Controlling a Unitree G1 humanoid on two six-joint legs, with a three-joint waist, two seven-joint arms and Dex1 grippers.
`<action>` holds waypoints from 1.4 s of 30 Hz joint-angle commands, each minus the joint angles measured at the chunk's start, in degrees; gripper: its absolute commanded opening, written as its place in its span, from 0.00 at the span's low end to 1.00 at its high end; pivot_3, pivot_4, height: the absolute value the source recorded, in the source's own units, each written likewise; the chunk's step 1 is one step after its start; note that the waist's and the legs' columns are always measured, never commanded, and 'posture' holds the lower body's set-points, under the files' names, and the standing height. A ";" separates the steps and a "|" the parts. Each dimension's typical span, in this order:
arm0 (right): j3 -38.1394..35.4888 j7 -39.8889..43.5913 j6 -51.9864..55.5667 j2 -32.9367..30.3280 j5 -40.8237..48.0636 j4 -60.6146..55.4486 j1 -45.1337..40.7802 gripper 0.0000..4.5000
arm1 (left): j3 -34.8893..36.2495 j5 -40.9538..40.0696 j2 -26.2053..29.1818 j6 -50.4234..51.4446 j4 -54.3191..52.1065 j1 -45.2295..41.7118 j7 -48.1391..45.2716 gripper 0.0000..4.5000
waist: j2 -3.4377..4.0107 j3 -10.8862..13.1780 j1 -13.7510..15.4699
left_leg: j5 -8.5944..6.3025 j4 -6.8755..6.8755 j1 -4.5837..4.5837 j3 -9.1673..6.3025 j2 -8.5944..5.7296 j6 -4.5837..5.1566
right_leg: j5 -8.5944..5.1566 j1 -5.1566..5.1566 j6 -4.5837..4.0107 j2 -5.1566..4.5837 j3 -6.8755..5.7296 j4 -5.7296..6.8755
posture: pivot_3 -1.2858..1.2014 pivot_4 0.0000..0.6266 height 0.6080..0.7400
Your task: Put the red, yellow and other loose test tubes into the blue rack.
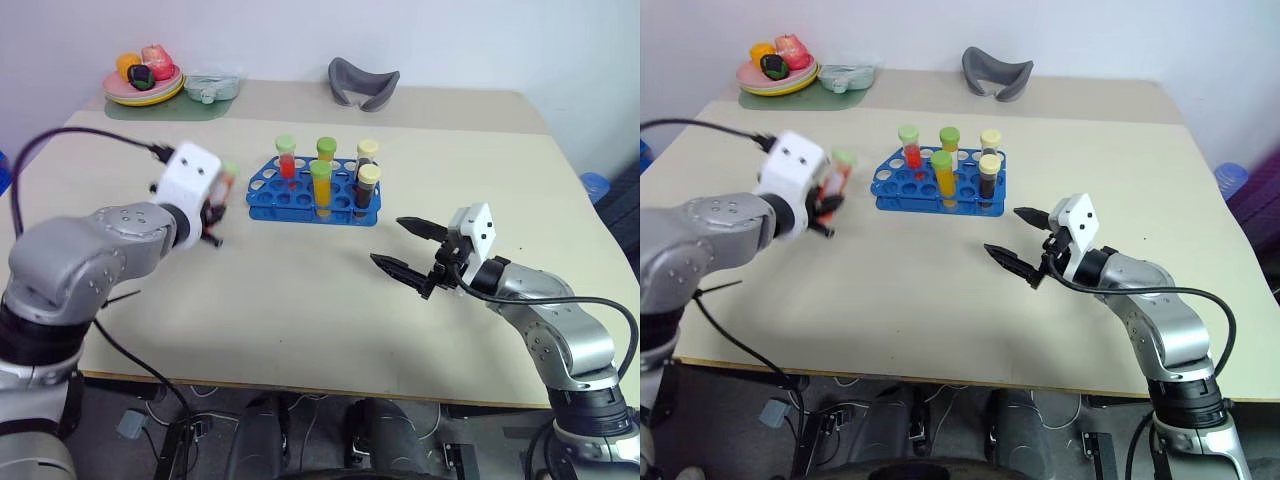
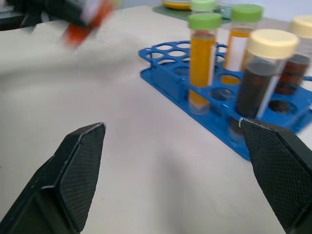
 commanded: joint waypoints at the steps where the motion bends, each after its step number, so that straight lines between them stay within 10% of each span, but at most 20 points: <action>1: 0.23 0.84 -1.06 0.22 -0.21 0.60 -2.49 1.00 | 3.98 8.73 -8.15 -19.67 0.86 4.33 -1.86 0.17 | 0.03 -0.03 -0.08 | -0.01 0.00 0.00 0.01 -0.02 0.02 | 0.01 0.03 0.01 -0.03 -0.02 -0.02 | 0.52 0.24 0.47; 15: 0.55 0.05 -0.87 0.60 -0.20 -0.80 -2.25 1.00 | -5.90 41.68 -34.04 -83.44 37.65 5.91 -3.85 0.17 | 0.01 -0.03 -0.25 | -0.06 0.00 -0.04 0.08 -0.05 0.11 | 0.02 0.01 0.03 -0.09 -0.18 -0.02 | 0.52 0.24 0.47; 42: -0.48 -1.79 -0.76 0.22 0.22 -2.42 -0.54 1.00 | -1.13 44.53 -41.47 -91.36 62.02 -1.26 -8.02 0.17 | 0.00 -0.03 -0.28 | -0.06 -0.02 -0.04 0.09 -0.04 0.12 | 0.02 0.01 0.05 -0.09 -0.19 -0.03 | 0.52 0.24 0.47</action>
